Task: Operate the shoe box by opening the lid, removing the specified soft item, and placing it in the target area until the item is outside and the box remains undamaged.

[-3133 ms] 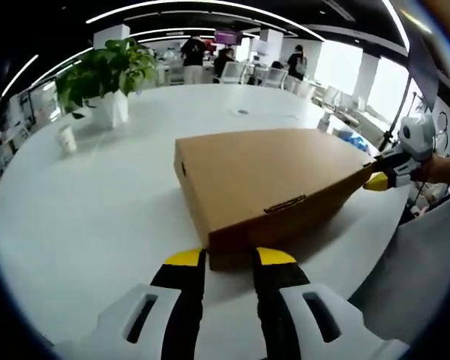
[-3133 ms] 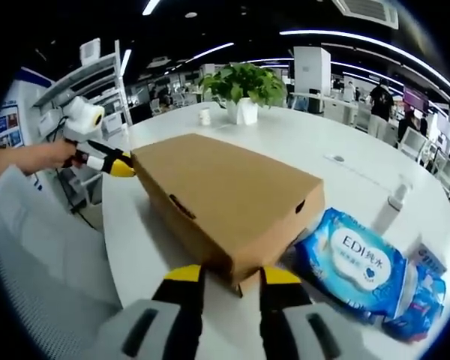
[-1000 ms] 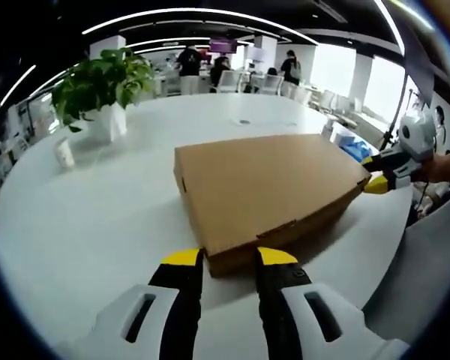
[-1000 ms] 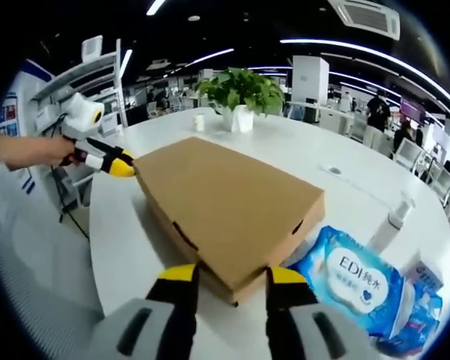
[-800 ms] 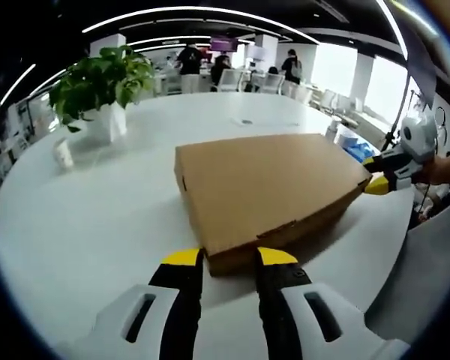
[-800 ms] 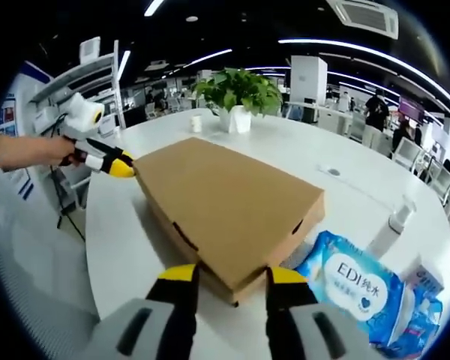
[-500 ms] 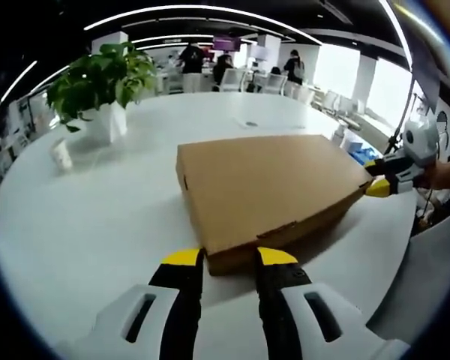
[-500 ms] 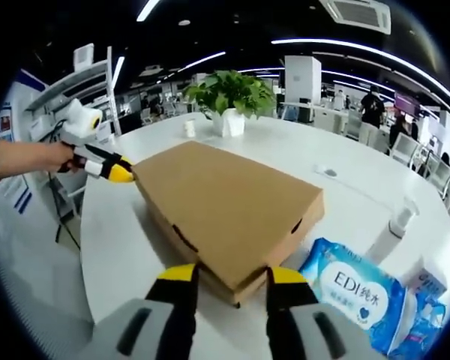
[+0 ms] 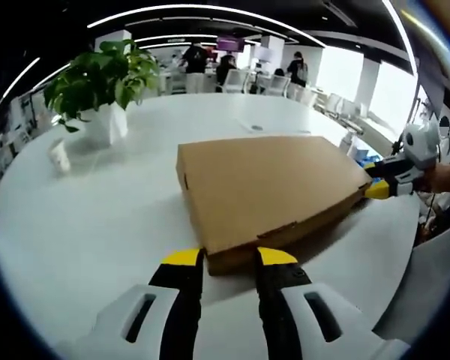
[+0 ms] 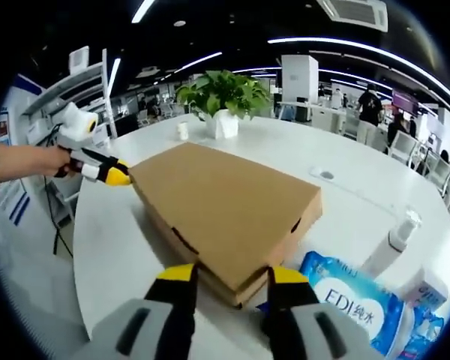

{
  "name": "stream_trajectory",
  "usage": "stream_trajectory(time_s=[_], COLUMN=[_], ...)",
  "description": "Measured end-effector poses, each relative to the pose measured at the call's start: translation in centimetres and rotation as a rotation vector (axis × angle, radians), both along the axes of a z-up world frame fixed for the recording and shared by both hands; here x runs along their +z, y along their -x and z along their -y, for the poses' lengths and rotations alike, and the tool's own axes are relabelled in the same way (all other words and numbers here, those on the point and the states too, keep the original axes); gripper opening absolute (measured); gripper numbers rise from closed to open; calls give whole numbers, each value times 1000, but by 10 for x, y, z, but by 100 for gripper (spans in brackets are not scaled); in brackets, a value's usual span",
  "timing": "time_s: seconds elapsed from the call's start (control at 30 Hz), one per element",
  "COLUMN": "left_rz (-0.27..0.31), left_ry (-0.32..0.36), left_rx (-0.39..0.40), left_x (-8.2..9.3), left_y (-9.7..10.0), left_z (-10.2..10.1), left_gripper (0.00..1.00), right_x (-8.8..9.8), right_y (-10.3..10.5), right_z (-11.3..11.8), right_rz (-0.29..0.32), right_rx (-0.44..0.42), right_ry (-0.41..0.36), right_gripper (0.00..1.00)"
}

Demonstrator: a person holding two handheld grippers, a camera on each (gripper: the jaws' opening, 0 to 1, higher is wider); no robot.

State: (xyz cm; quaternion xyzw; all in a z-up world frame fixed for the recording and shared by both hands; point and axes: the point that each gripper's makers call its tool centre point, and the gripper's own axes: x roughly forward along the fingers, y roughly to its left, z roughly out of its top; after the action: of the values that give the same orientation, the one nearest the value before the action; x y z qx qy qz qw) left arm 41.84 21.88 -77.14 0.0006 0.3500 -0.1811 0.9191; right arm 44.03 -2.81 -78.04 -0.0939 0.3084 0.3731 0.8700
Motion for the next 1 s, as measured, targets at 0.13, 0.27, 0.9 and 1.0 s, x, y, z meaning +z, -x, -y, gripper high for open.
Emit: stream_trajectory(time_s=[0.13,0.27,0.9,1.0], left_rz=[1,-6,71,80], left_ry=[-3,-12,-29,-17], left_rx=[-2,-6,16,15], left_x=[0,1,32,38], left_y=[-5,-6,21,31], left_z=[0,0,0,4], left_gripper=[27,27,36,38], right_x=[0,0,35,45], right_y=[-3,-4,26,34], right_z=[0,-1,36,46], right_rz=[-2,-4,61,62], right_rx=[-3,-12,-61,-88], right_ry=[0,-5,-37,-45], right_gripper=[35,35,41,45])
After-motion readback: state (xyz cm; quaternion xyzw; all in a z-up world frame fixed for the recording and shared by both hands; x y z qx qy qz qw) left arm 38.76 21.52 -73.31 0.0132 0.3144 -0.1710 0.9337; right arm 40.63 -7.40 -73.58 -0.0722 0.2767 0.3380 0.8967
